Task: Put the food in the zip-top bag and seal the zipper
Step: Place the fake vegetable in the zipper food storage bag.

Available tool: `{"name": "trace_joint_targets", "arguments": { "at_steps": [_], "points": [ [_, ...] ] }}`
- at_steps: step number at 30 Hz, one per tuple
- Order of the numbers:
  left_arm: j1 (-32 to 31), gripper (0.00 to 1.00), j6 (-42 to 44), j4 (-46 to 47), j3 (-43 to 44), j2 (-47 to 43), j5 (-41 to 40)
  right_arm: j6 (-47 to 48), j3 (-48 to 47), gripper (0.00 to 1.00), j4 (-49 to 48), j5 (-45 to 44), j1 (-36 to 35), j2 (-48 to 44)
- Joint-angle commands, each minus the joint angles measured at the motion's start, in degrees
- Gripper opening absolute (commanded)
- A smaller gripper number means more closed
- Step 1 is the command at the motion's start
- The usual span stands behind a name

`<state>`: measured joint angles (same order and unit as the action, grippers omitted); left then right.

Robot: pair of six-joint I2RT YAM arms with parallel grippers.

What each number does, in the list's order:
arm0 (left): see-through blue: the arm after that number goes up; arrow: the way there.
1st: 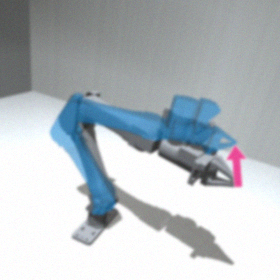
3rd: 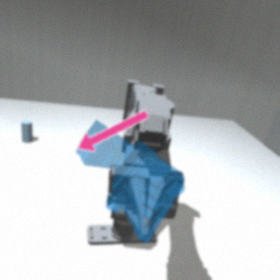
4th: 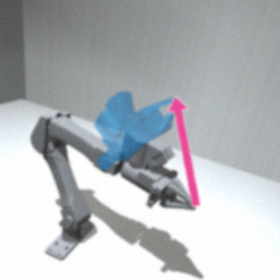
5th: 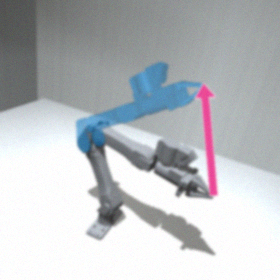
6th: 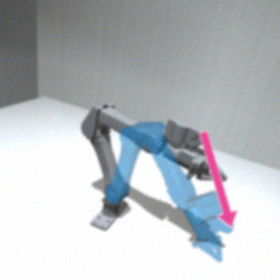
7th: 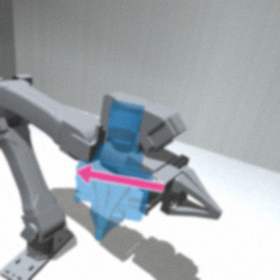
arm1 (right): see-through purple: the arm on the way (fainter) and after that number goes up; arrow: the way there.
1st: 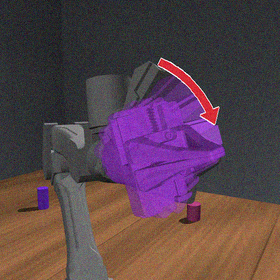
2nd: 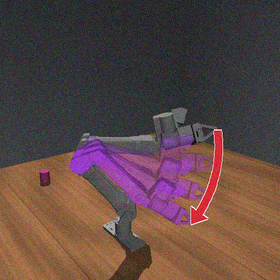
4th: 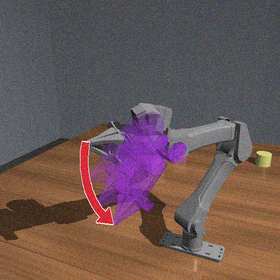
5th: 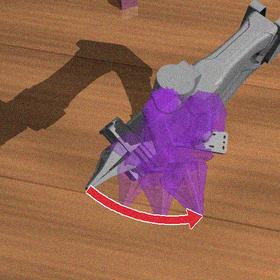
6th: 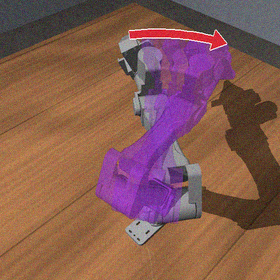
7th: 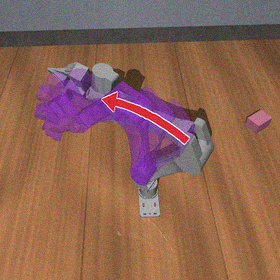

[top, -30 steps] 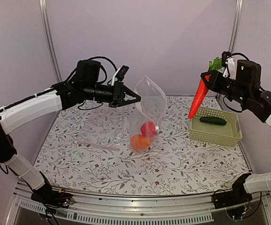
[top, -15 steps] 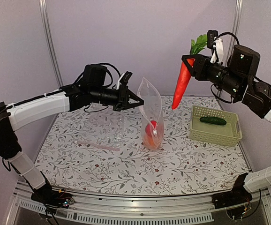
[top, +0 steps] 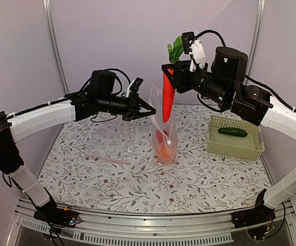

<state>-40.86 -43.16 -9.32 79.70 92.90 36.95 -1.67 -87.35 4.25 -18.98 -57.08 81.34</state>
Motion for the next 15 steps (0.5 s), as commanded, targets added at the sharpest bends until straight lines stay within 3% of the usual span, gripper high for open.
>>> {"name": "trace_joint_targets", "arguments": {
  "at_steps": [1, 15],
  "points": [
    [0.78, 0.0, 0.88, -1.14, -0.6, -1.73, 0.68, 7.26, -2.81, 0.39, -1.69, -3.25, -1.37, 4.0],
    [1.99, 0.0, 1.75, -1.05, -0.94, -3.94, -0.91, 4.52, 0.06, 0.39, 8.39, -3.24, -1.39, 11.19]
  ]
}}
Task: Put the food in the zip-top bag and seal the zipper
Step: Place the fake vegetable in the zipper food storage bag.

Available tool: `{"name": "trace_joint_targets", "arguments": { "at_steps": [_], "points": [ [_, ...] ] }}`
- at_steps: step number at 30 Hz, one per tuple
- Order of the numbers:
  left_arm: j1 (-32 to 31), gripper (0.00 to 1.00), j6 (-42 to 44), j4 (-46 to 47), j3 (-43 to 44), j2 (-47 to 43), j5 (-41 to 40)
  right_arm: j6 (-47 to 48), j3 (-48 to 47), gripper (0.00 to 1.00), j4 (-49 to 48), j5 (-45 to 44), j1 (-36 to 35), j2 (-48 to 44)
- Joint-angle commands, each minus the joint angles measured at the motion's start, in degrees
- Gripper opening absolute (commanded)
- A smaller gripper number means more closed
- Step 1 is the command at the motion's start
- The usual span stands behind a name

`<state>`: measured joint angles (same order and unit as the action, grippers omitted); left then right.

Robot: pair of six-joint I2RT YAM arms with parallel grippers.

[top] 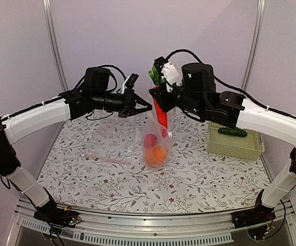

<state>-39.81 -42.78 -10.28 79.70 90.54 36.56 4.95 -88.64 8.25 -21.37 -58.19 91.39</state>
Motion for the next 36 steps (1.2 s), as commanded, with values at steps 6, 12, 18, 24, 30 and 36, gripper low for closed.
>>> {"name": "trace_joint_targets", "arguments": {
  "at_steps": [6, 12, 18, 24, 30, 36],
  "points": [
    [1.14, 0.0, 1.7, 0.0, -1.04, -1.03, -0.05, -7.19, 1.45, 0.39, 10.56, 2.39, -0.26, 1.57],
    [1.4, 0.0, 2.55, -0.25, -1.42, -0.8, 0.27, -11.84, 1.43, 0.4, 15.54, 8.99, -0.3, 3.18],
    [1.49, 0.0, 3.11, -0.32, -1.98, -0.11, 1.22, -15.69, -0.18, 0.4, 17.8, 15.91, 0.13, 6.15],
    [1.62, 0.0, 3.97, -0.76, -2.16, -0.04, 0.87, -18.24, -2.87, 0.41, 21.87, 16.59, 0.39, 10.23],
    [2.08, 0.0, 4.87, -1.01, -1.96, -0.62, 0.38, -18.22, -4.13, 0.47, 25.14, 16.63, 0.44, 11.2],
    [2.62, 0.0, 5.49, -1.67, -1.83, -0.59, 0.84, -17.68, -4.26, 0.66, 25.46, 17.85, 0.39, 7.52]
  ]
}}
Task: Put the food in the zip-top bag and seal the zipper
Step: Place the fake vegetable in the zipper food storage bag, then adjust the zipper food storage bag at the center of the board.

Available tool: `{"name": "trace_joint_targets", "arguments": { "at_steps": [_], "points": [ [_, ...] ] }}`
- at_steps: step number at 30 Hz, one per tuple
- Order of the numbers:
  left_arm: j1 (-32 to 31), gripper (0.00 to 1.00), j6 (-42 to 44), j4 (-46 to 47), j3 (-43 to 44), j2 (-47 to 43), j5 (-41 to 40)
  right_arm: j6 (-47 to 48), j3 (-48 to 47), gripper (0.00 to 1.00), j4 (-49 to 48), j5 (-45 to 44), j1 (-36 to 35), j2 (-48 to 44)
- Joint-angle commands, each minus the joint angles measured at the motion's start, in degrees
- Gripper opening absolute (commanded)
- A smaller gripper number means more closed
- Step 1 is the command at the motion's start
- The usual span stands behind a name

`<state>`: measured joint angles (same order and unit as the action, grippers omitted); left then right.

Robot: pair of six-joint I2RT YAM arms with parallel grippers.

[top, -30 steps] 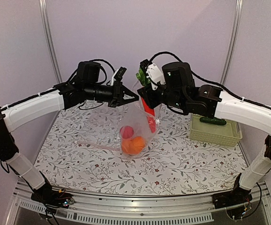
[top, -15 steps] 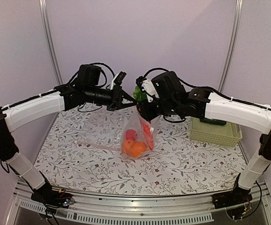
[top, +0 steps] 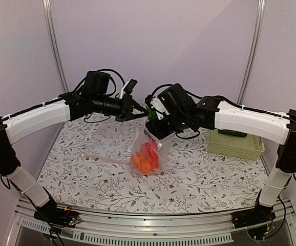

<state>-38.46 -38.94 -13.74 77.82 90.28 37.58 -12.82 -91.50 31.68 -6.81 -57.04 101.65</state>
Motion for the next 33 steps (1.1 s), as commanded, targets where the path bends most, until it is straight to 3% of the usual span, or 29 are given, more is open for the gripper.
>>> {"name": "trace_joint_targets", "arguments": {
  "at_steps": [1, 5, 9, 17, 27, 33],
  "points": [
    [1.34, 0.0, 1.76, 1.64, 0.05, -0.29, -0.07, 0.12, -1.4, 0.68, 2.11, 3.51, -0.73, -4.08],
    [1.69, 0.0, 2.25, 0.96, 0.14, -0.24, 0.37, 0.01, -1.22, 0.76, 2.45, 3.67, -0.77, -8.5],
    [1.97, 0.0, 2.67, 0.45, 0.31, -0.26, 0.39, -0.18, -0.86, 0.77, 3.36, 3.03, -0.75, -12.68],
    [2.24, 0.0, 6.04, -3.41, 2.34, -0.09, 1.03, -0.9, 1.83, 0.7, 4.57, -7.51, -0.59, -19.43],
    [2.25, 0.0, 9.1, -6.52, 4.09, 0.7, 1.95, -7.07, 0.34, 0.59, 8.7, -12.04, 1.66, -16.13],
    [2.25, 0.0, 9.2, -6.19, 4.09, 0.76, 1.71, -9.14, -2.62, 0.56, 8.88, -8.95, 0.57, -10.15]
  ]
}}
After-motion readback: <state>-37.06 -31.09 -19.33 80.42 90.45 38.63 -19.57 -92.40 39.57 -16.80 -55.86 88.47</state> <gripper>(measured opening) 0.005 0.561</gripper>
